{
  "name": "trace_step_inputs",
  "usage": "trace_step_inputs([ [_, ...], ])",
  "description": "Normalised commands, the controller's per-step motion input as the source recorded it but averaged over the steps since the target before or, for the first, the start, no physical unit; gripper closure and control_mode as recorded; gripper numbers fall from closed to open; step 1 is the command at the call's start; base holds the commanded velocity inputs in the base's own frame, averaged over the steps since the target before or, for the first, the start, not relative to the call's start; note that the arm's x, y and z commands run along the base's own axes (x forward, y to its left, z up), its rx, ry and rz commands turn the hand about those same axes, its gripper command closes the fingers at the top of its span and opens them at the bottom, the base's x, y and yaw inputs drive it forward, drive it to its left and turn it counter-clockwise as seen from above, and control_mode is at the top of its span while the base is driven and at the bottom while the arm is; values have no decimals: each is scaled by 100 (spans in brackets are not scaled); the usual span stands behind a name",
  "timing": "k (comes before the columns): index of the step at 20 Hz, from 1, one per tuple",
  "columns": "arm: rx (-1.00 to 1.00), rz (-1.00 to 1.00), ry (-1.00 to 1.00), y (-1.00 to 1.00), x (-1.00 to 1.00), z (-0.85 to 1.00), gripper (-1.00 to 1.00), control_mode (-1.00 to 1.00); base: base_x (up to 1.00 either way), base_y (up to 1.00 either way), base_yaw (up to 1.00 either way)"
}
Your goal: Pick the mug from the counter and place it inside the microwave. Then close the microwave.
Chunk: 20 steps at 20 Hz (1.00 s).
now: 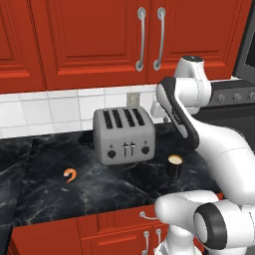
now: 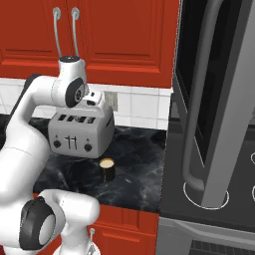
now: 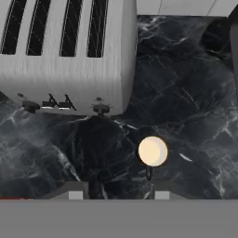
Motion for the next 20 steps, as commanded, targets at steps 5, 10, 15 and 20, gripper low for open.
trace_step_inputs([
  [5, 0, -7, 0, -8, -21, 0, -100, -100, 0, 0, 0],
  [10, 0, -20, 1, -28, -61, -7, -100, -100, 0, 0, 0],
  [15, 0, -22, 7, -23, -46, -15, -100, -100, 0, 0, 0],
  [20, 0, -11, 3, -12, -1, -36, -100, -100, 0, 0, 0],
])
